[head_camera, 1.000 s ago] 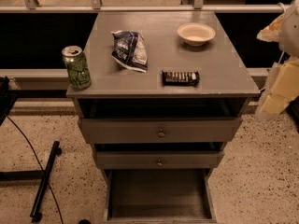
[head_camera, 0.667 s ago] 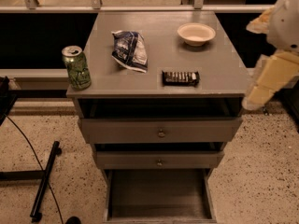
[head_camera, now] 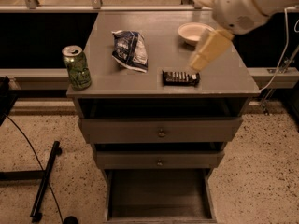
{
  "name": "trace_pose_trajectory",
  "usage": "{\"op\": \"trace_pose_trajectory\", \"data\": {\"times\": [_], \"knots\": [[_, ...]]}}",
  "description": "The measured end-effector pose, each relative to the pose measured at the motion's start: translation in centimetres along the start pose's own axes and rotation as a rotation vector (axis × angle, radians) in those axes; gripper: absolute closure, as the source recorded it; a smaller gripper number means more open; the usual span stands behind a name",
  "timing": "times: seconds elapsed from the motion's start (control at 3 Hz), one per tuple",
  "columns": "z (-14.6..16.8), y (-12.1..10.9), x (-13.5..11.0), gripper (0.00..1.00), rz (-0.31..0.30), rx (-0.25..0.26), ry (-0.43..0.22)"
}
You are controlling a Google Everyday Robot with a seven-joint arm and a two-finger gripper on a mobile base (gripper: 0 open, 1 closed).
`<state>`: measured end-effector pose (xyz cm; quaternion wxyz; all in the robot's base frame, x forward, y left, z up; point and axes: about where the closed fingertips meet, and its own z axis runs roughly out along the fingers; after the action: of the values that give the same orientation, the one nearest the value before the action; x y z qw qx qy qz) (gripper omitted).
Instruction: Place green can into bottom drawer
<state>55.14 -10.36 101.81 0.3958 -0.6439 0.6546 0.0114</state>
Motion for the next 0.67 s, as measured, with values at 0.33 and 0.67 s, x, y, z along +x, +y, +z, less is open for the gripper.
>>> {"op": "trace_pose_trajectory", "data": {"times": [0.33, 0.67], "knots": [[5.1, -2.1, -4.8, 0.0, -0.012, -0.019, -0.228], [10.2, -3.2, -8.0, 0.0, 0.001, -0.044, -0.359]]}}
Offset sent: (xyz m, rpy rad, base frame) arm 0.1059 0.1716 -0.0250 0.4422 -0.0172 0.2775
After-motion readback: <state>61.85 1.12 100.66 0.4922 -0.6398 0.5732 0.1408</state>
